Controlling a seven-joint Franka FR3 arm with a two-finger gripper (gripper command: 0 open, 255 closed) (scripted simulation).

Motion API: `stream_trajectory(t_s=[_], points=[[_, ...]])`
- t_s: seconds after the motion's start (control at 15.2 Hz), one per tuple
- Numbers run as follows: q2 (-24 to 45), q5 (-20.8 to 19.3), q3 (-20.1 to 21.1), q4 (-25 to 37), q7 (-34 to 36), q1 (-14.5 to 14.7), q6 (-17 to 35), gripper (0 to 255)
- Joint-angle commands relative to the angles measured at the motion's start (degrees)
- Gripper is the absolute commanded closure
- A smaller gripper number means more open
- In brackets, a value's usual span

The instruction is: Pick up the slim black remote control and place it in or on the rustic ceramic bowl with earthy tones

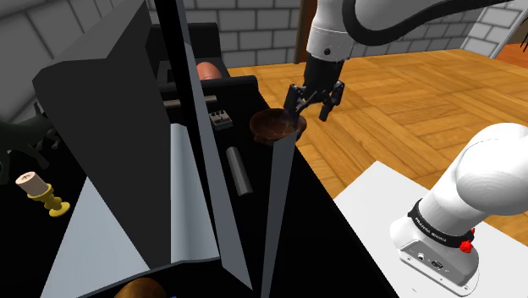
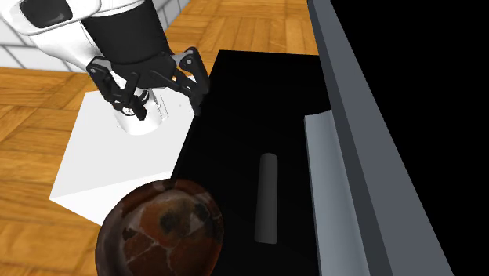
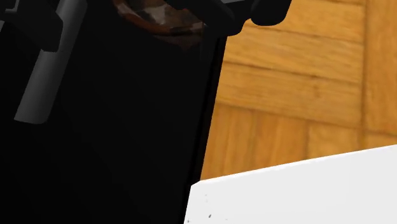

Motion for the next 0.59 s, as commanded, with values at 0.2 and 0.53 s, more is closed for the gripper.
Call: stream_trajectory(t_s=[0.2, 0.53], points=[[9.33, 0.6, 6.46, 2.1, 8.41, -0.77, 8.34, 0], [20.67, -2.81, 12.68, 6.64, 18.43, -2.48, 15.7, 0]])
